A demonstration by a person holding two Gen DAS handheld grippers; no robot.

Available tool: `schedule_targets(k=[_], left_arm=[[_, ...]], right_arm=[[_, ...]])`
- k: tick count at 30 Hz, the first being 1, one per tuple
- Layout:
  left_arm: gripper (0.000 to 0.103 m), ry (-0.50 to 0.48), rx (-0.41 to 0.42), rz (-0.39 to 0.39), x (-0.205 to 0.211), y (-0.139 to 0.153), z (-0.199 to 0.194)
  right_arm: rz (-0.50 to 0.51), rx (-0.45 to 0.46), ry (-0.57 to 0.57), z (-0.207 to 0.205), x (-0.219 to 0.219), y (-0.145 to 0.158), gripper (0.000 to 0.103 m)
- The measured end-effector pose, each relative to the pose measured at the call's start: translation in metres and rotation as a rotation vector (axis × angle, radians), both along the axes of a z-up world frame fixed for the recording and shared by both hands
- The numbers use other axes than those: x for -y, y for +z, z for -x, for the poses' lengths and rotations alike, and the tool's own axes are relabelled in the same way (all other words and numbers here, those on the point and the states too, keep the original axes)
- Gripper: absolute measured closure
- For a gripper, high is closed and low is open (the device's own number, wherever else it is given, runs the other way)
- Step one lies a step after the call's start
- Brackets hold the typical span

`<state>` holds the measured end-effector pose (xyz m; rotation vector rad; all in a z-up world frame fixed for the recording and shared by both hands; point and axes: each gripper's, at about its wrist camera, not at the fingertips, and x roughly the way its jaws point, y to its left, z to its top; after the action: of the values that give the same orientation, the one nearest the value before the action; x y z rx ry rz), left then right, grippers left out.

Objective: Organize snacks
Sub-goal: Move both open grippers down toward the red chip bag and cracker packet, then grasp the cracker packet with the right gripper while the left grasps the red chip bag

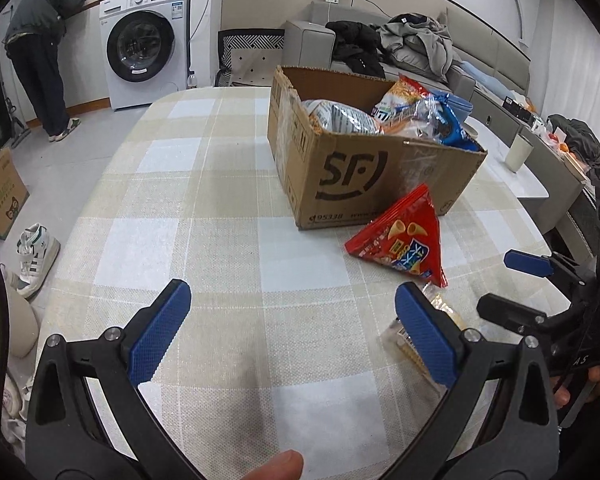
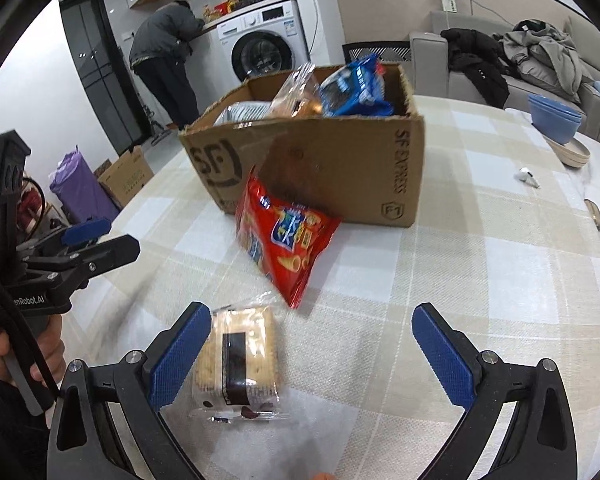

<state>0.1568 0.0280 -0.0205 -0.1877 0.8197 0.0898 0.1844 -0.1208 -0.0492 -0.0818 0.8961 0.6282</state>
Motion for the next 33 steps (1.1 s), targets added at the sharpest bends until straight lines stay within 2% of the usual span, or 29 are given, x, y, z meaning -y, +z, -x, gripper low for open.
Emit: schedule_targets(k=[13,20,28,31,33], left_arm=[[0.001,0.006,-0.06,0.005,-0.005,-0.026,0.0],[0.001,0.011,-0.066,0.003,-0.008,-0.031,-0.005],[0.001,0.01,-0.073,0.005,-0.006,-0.035,-0.005],[0.001,0.009,-0.075,0.003,-0.006,-0.035,-0.005],[0.001,0.012,-0.078,0.004,-0.007,-0.037,-0.007]], right_arm=[[0.07,-0.059,0.122,0.012,-0.032,-0.03,0.0],[0.147,-0.035,0.141,0.017,-0.048,-0.04,0.001],[0.187,-0.027,0.164,0.022,-0.059,-0.044,0.001],[0.198,-0.013,0.164,0.024,-0.061,-0.045,0.004],[0.188,-0.007,0.165,0.027,-0.063,-0.045,0.013]])
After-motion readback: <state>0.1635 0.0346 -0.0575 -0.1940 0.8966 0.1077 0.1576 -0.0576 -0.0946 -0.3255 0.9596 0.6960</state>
